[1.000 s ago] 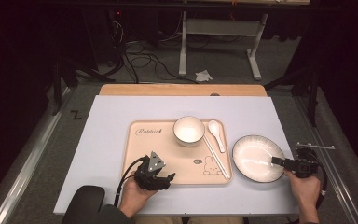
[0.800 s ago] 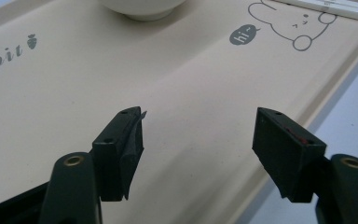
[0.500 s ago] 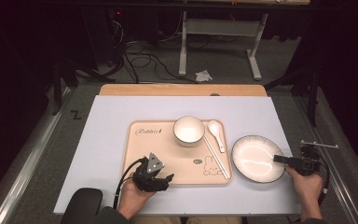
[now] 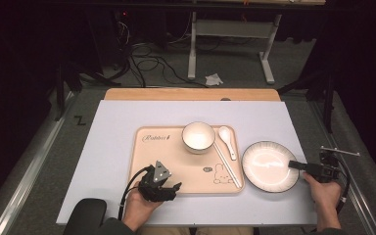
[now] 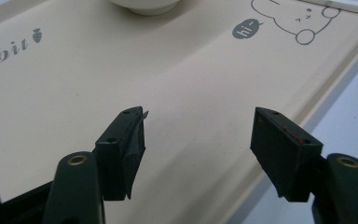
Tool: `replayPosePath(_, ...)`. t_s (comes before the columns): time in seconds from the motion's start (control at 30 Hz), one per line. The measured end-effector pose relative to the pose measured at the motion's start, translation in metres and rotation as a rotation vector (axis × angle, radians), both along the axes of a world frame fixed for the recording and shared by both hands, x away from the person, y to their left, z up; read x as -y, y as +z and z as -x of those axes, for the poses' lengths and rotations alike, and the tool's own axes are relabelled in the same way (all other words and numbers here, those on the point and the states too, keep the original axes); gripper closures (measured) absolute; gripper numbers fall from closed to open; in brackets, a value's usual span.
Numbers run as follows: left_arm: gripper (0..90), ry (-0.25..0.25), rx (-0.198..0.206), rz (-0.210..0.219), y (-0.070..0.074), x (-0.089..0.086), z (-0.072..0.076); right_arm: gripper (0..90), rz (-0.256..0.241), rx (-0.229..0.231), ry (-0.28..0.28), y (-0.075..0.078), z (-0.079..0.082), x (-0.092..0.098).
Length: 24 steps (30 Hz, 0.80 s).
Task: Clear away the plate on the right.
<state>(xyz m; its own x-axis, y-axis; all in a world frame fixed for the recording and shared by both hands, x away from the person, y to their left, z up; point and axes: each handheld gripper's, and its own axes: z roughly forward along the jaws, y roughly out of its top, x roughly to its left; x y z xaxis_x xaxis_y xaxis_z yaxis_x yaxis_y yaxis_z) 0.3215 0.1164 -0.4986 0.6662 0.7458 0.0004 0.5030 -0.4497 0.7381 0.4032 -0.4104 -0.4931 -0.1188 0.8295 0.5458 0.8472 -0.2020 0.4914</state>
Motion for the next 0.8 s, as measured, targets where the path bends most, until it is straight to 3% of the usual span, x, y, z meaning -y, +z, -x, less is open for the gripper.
replayPosePath(0.17,38.0,-0.012,-0.005,0.011,0.001,0.0,0.001,85.6,0.006,0.017,0.0,0.005,0.002,-0.003)
replayPosePath(0.33,36.7,-0.014,0.001,0.017,0.002,0.0,0.001,86.1,0.03,0.078,0.017,0.012,0.005,-0.007)
replayPosePath(0.8,35.8,-0.025,0.003,0.007,0.002,0.002,-0.001,85.9,0.052,0.106,0.043,0.02,0.012,-0.011)
